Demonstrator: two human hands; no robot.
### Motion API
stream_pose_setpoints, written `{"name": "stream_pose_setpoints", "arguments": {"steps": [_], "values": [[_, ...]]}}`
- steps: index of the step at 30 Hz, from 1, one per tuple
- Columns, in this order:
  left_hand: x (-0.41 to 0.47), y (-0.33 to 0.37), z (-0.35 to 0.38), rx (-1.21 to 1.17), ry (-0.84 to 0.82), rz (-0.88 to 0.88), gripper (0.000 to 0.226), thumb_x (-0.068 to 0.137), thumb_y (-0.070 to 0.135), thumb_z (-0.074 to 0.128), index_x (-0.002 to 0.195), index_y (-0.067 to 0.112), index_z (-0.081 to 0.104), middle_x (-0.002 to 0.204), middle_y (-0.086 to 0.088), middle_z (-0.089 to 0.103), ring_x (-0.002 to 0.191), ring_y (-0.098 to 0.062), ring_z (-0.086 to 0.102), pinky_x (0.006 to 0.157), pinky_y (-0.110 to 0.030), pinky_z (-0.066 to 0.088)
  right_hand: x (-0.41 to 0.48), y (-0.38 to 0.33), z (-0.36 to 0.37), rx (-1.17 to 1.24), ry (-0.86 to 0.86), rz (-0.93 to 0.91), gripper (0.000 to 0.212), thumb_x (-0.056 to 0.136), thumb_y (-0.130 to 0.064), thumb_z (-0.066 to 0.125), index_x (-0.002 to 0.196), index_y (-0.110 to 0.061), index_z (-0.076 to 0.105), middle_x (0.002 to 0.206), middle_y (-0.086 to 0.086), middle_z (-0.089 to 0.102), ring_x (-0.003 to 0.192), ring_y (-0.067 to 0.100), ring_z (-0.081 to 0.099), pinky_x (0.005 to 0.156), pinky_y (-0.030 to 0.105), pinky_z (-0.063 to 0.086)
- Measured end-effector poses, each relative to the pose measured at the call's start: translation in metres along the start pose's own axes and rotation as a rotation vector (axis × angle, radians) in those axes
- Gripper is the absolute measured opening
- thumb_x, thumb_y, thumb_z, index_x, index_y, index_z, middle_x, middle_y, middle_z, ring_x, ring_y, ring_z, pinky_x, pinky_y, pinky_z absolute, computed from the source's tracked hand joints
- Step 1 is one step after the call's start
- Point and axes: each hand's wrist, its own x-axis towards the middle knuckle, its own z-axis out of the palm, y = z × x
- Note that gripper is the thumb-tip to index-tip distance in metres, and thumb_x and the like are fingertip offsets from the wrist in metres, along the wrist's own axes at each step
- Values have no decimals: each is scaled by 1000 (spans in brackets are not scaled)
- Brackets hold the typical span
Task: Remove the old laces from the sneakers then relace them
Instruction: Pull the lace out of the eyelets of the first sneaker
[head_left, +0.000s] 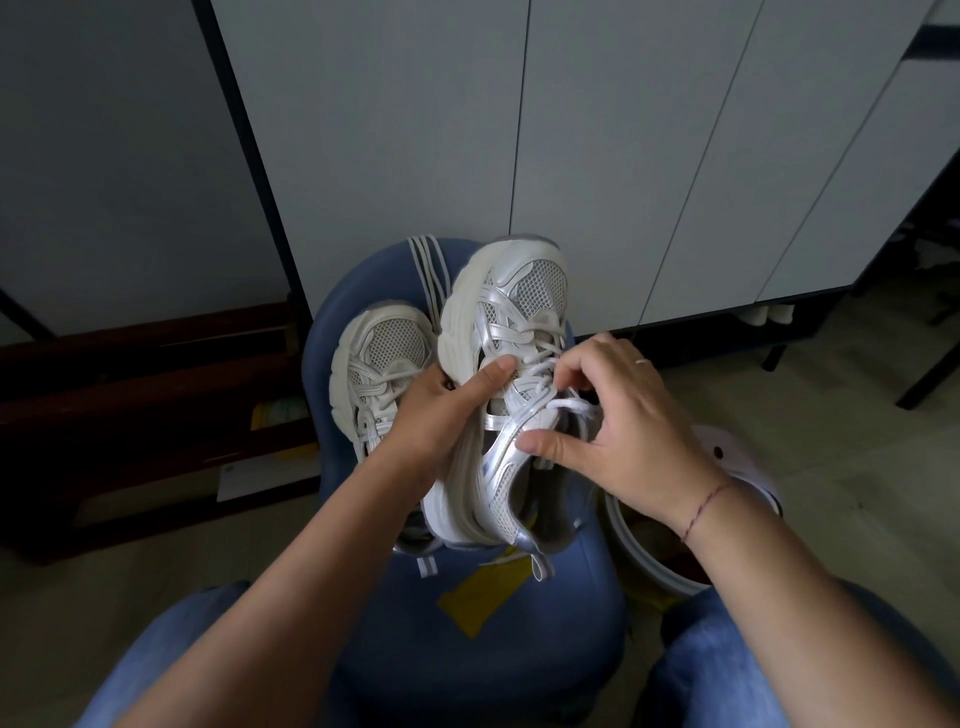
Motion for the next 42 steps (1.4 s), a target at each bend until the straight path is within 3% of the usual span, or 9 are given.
{"name": "stream_pose_setpoints", "arguments": {"steps": [4,8,13,19,25,27,31,37,42], "values": [[1,0,0,-6,3,1,53,76,38,74,123,15,64,107,-1,75,96,-16,73,86,-31,57,3,6,5,-32,40,-32,37,84,-52,52,74,-17,54,82,-7,45,78,12,47,71,36,44],[1,-1,0,-9,-11,4,64,70,45,74,126,15,62,109,-2,75,97,-18,73,88,-34,56,0,8,9,396,-18,99,30,92,-35,51,74,-11,52,78,-5,46,71,3,46,70,15,38],[2,0,-2,-46,-37,2,66,73,45,73,131,17,58,112,-2,74,100,-19,72,87,-32,57,2,1,9,1112,78,371,21,81,-39,62,68,-23,58,72,-3,52,70,7,47,69,19,43],[2,2,-3,-55,-44,17,66,74,44,72,132,17,58,113,-1,73,102,-17,71,91,-33,56,4,-2,7,1438,132,468,25,90,-16,48,65,-15,50,72,3,48,68,14,43,64,22,43],[5,3,-9,-143,-63,-4,61,79,44,72,131,14,59,117,-8,72,108,-27,69,101,-46,50,9,1,-6,1716,157,577,30,91,-22,43,62,-14,41,66,3,43,62,15,47,68,31,54],[6,5,-11,-166,-54,3,61,79,45,70,130,14,60,118,-8,71,109,-26,68,102,-46,49,7,4,-8,1550,174,549,33,91,-22,49,59,-16,45,64,3,42,64,16,45,71,33,51],[8,7,-9,-156,-50,21,66,79,51,71,132,13,58,119,-7,71,110,-24,68,98,-42,51,-1,6,6,826,102,394,20,76,-32,60,61,-22,52,66,3,45,68,14,42,68,29,36],[4,8,-4,-108,-52,47,66,82,53,60,132,11,58,114,-7,73,105,-22,70,92,-36,56,0,-1,5,745,74,353,15,85,-34,67,88,-20,64,77,-9,62,76,8,57,72,22,48],[0,8,0,-80,19,86,60,76,52,65,125,18,62,110,-1,74,101,-17,72,89,-33,56,1,-6,4,498,176,355,11,78,-25,75,83,-16,71,78,-5,71,73,7,66,69,19,52]]}}
